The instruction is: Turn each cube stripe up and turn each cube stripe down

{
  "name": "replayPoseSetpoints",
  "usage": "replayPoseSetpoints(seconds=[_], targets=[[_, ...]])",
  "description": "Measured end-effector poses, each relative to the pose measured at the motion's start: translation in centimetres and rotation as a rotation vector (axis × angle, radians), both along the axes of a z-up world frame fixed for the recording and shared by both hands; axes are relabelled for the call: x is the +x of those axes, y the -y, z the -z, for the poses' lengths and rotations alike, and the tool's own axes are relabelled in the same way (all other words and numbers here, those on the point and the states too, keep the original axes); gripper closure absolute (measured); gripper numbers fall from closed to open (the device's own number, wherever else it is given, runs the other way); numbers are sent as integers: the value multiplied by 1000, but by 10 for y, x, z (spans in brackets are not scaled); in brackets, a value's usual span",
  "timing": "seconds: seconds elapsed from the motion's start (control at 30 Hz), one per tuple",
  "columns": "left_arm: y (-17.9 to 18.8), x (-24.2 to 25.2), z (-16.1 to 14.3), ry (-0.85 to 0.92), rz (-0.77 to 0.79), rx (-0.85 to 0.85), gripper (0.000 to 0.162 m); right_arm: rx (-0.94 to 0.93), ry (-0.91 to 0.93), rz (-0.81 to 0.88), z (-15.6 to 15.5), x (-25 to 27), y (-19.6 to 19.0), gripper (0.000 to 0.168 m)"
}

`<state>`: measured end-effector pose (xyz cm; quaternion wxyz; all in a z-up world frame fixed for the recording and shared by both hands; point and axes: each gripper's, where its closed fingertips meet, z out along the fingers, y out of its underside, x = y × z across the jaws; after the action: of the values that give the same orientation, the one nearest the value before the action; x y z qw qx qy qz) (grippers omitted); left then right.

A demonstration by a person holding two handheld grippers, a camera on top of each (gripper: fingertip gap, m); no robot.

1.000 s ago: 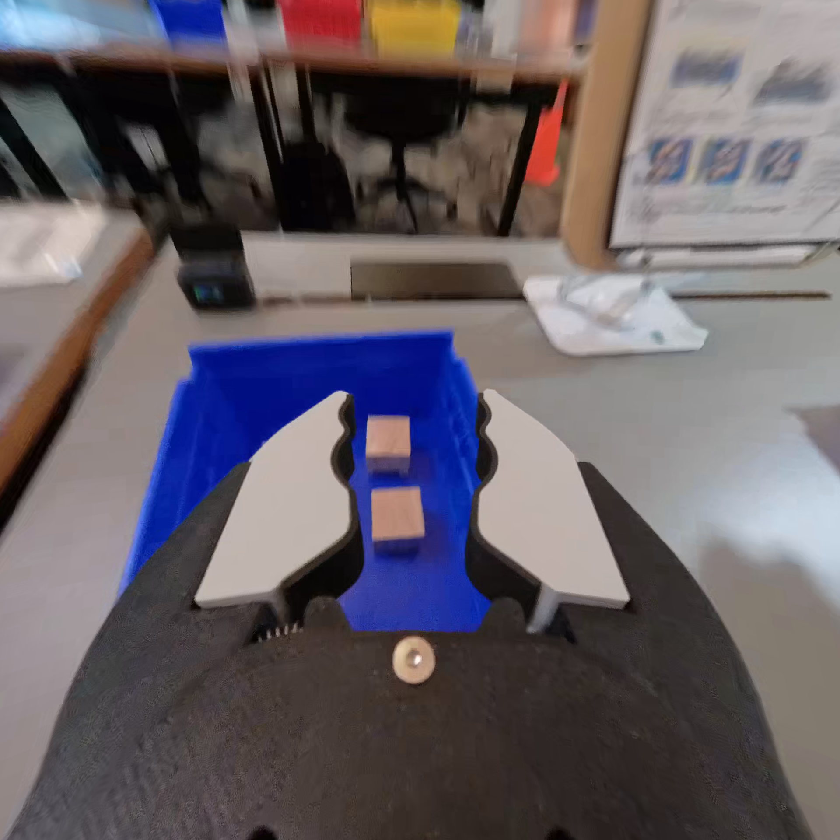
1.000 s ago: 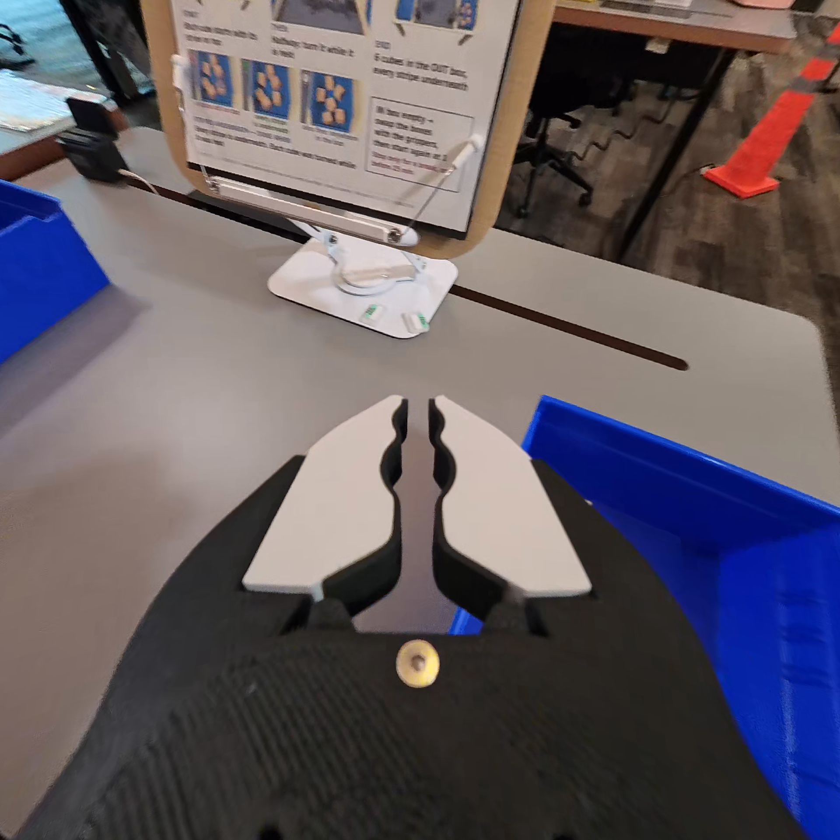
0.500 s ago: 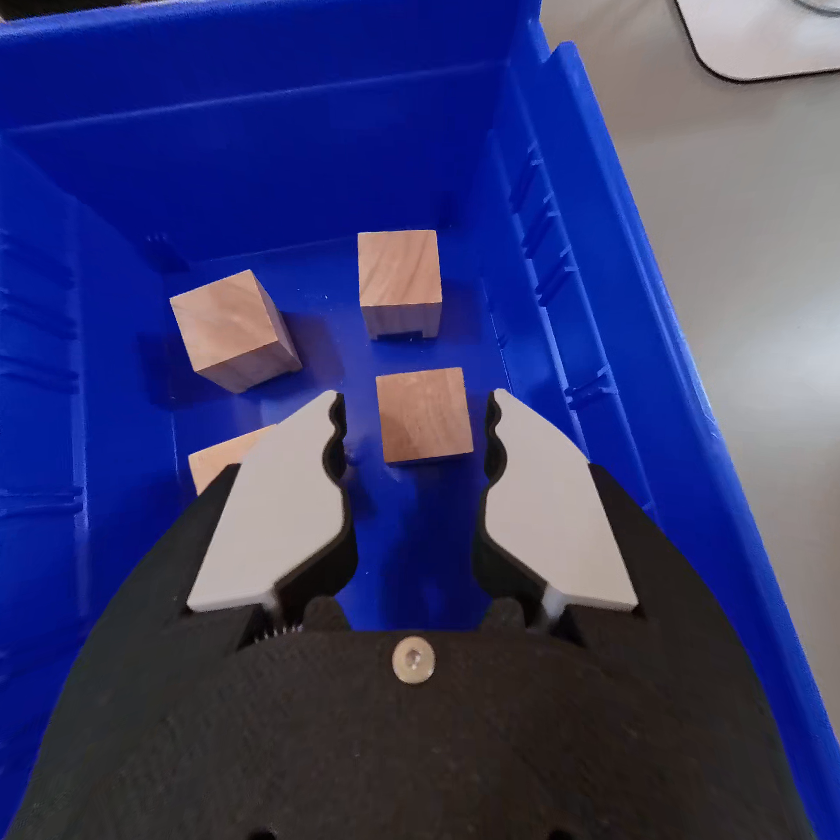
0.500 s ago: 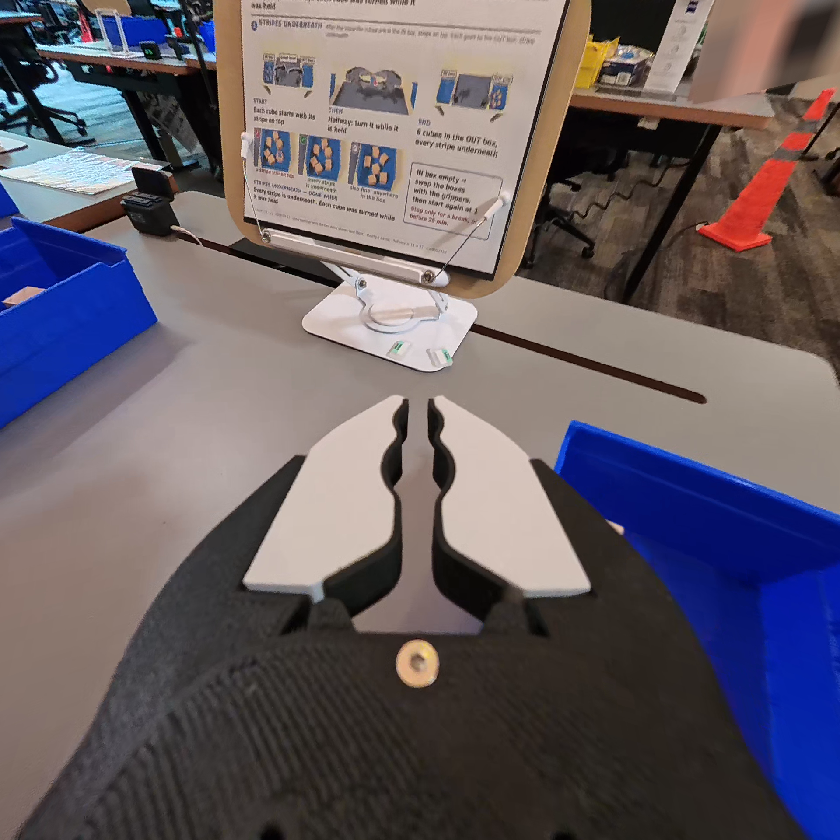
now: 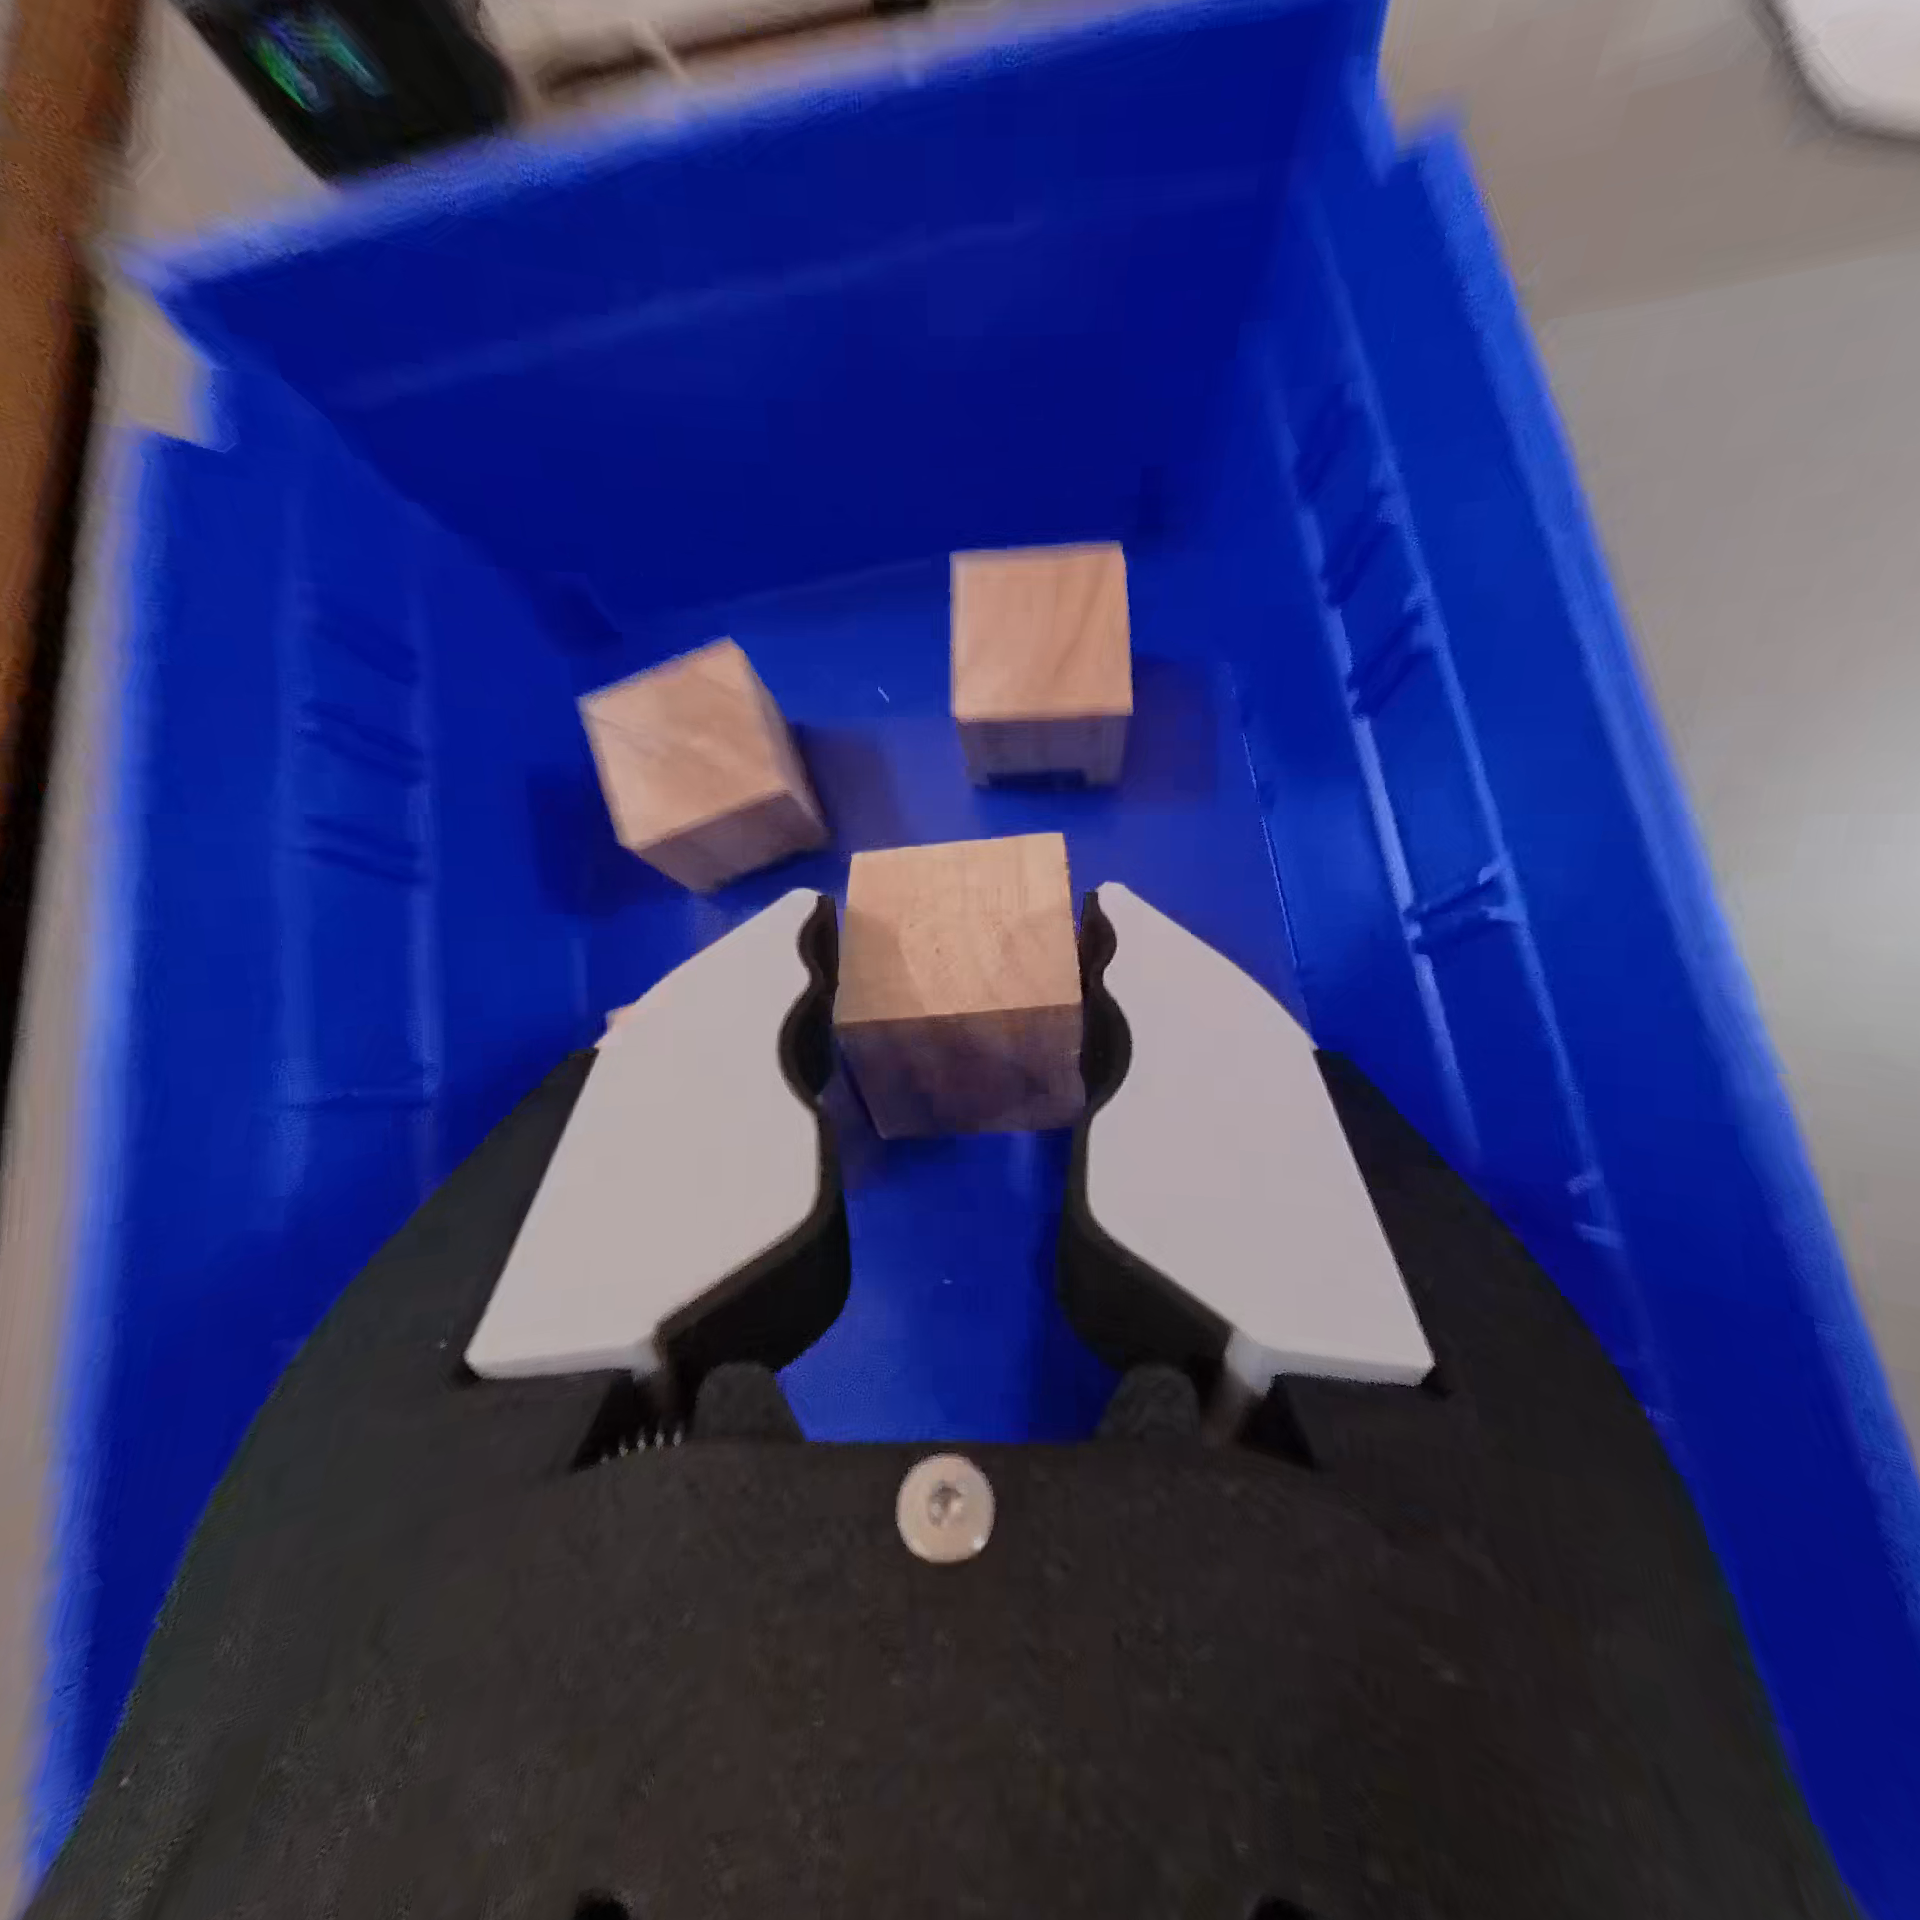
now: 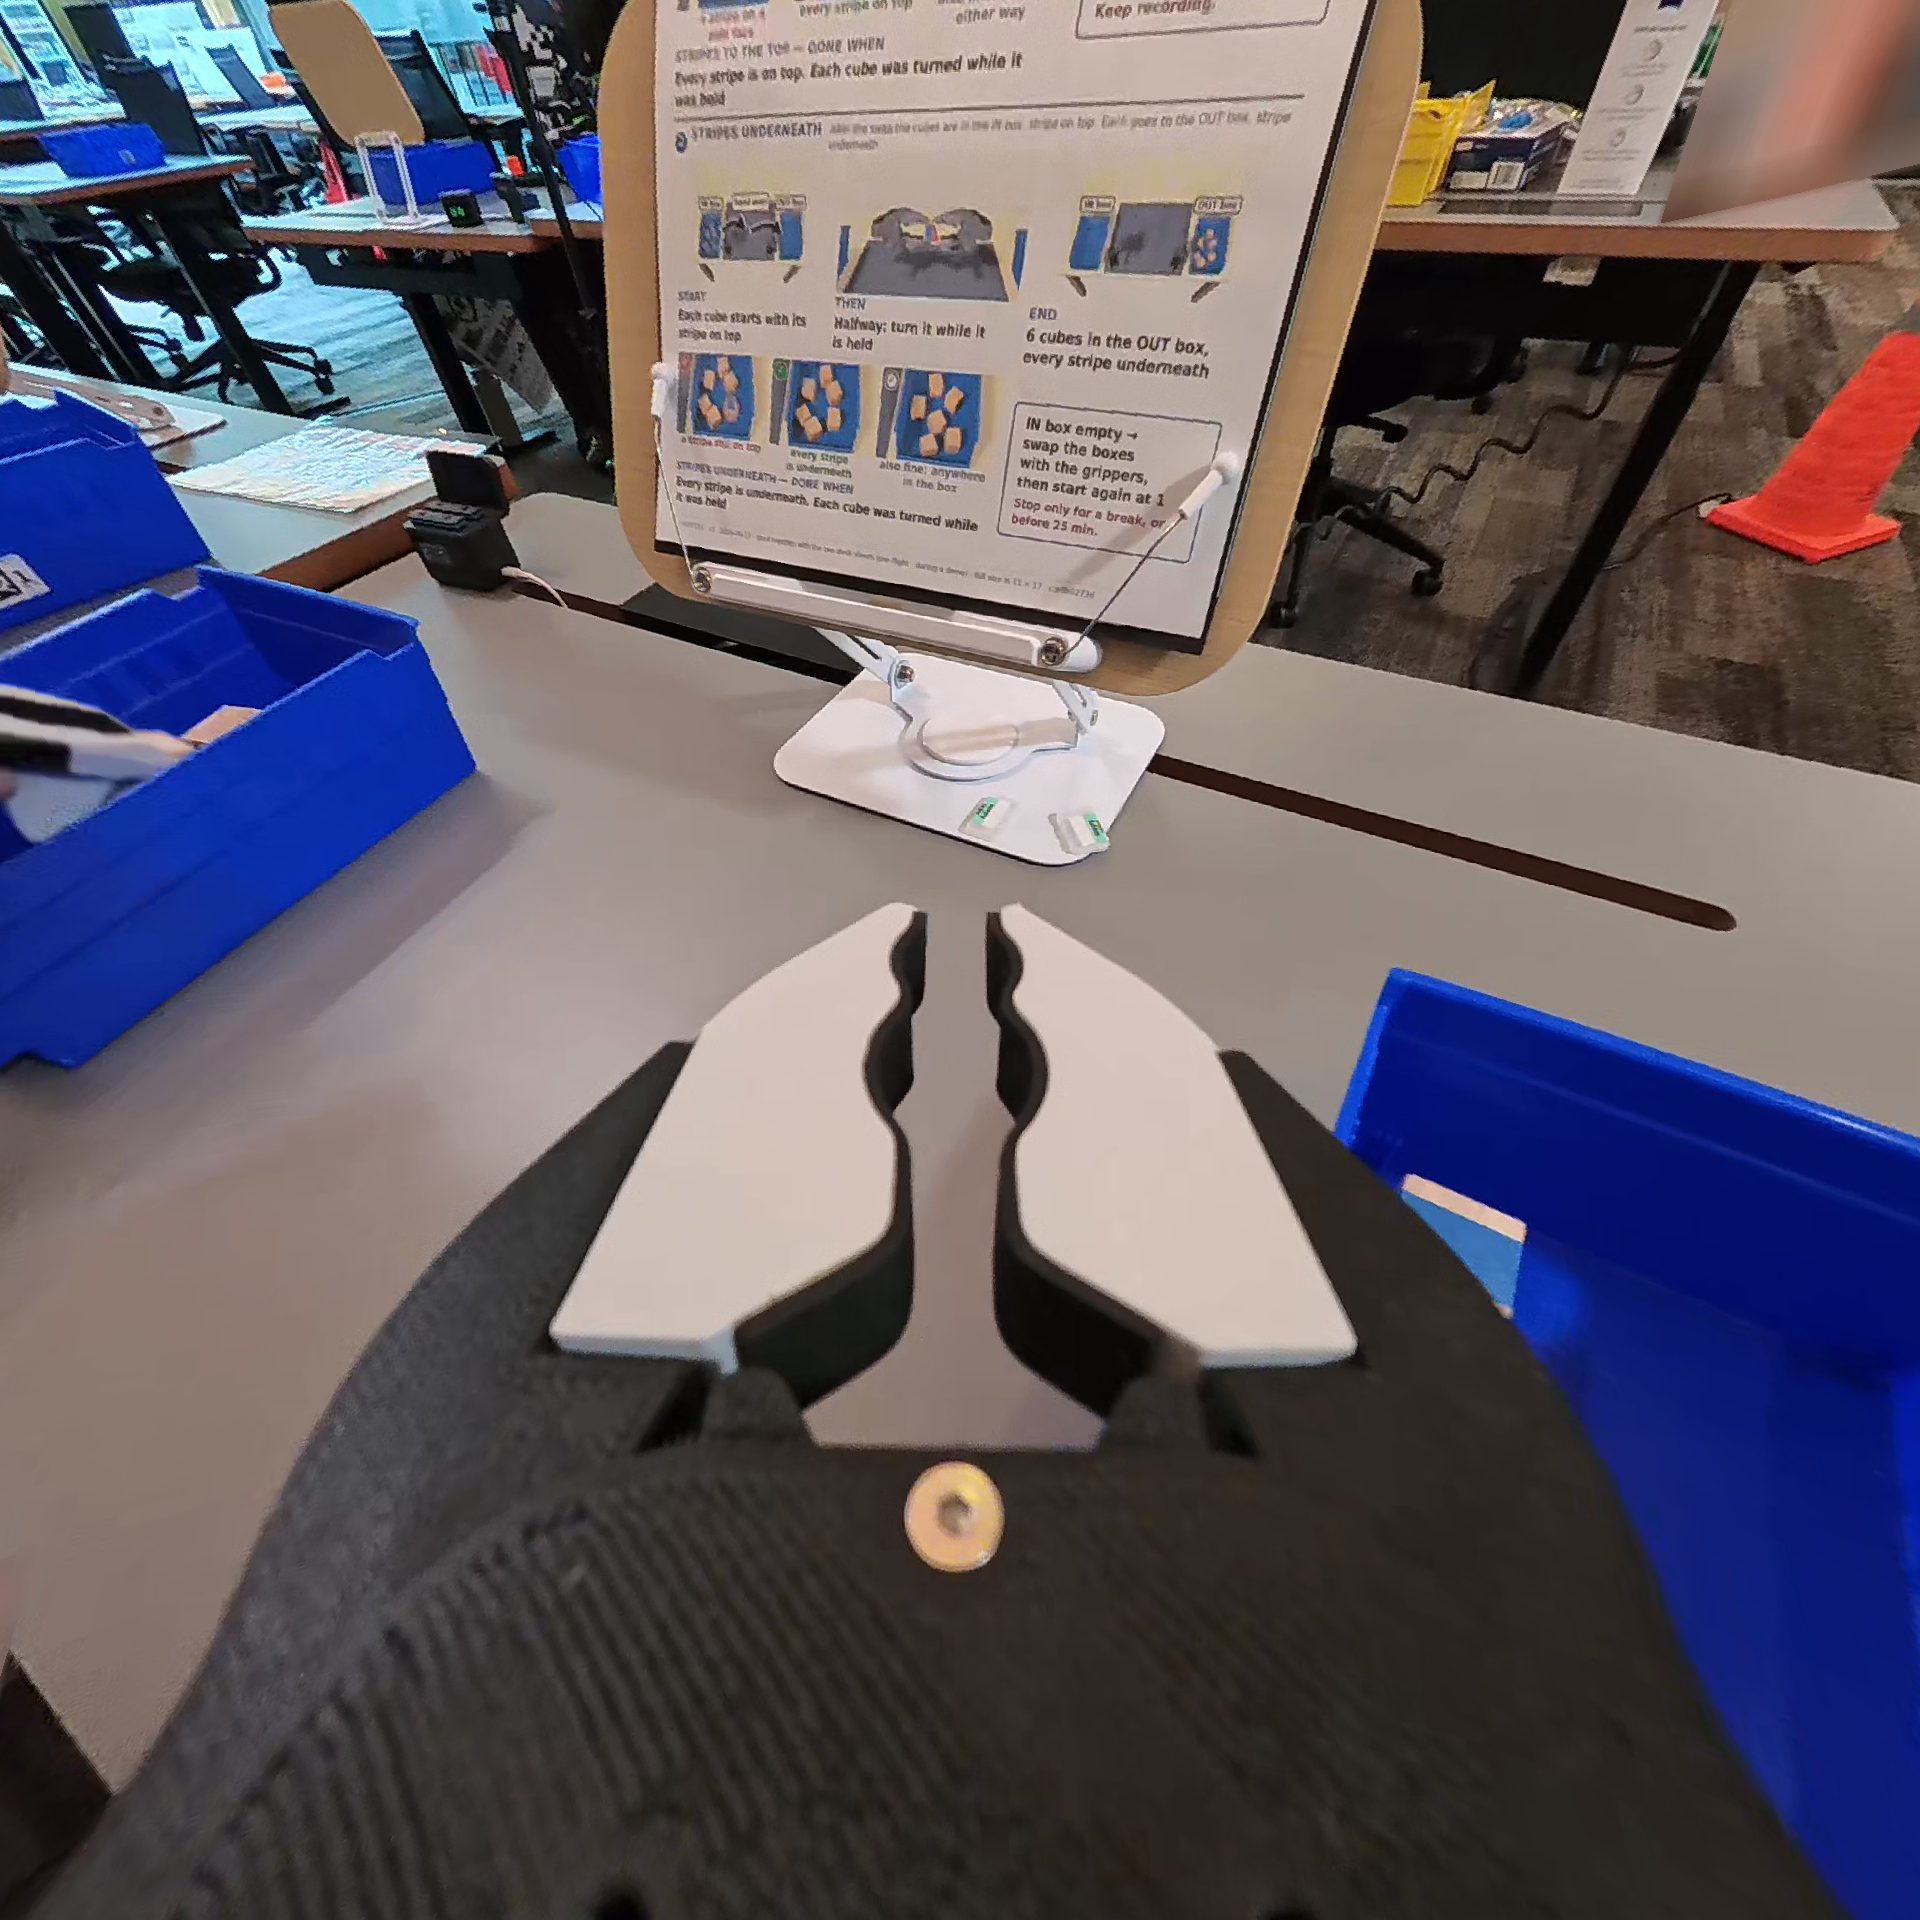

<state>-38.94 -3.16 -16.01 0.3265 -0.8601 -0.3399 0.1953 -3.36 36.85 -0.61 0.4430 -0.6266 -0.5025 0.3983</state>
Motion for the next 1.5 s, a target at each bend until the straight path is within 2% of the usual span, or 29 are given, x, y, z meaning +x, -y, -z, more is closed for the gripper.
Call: replayPoseSetpoints(seconds=[0.1,0.2,0.33,0.4,0.47,0.6,0.67,0.73,0.9,1.0,1.13,1.5], targets=[[1,0,-59,-104,-12,195,116,-31,-22,-25,-3,-2,7,157],[-19,30,-131,-69,86,587,117,-89,-53,-76,-6,-7,23,157],[-52,99,-211,147,336,1076,117,-211,-140,-186,-9,-20,60,155],[-66,132,-233,269,441,1236,117,-270,-212,-242,-10,-26,83,147],[-82,158,-241,396,502,1350,118,-264,-287,-170,-4,-29,92,134],[-122,205,-218,710,525,1494,118,-202,-367,-184,19,-24,134,123],[-142,228,-196,892,523,1517,118,-144,-369,-197,36,-19,154,115],[-161,248,-171,989,517,1493,118,-43,-373,-177,48,-14,163,107],[-185,274,-127,1121,509,1451,118,139,-366,-255,52,-15,188,107],[-190,277,-112,1086,500,1444,118,135,-309,-285,70,-21,195,108],[-193,288,-102,1125,515,1444,118,132,-291,-293,79,-26,196,107],[-199,299,-77,1320,437,1439,118,302,-289,-296,82,-25,205,111]])
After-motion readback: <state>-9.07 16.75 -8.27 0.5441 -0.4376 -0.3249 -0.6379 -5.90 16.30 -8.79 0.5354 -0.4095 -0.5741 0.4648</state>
